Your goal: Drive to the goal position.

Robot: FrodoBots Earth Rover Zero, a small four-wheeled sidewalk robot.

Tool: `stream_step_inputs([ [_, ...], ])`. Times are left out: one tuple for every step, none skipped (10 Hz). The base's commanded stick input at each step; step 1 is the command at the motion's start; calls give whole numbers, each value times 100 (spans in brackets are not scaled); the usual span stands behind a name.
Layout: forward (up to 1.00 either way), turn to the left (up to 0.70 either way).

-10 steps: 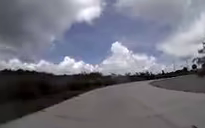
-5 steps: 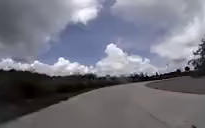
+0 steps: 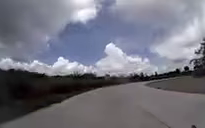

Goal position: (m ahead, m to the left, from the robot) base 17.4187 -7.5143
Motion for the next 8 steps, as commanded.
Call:
stream_step_inputs([
  [85,0],
  [85,0],
  [85,0],
  [85,0],
  [85,0],
  [85,0],
  [85,0],
  [85,0],
])
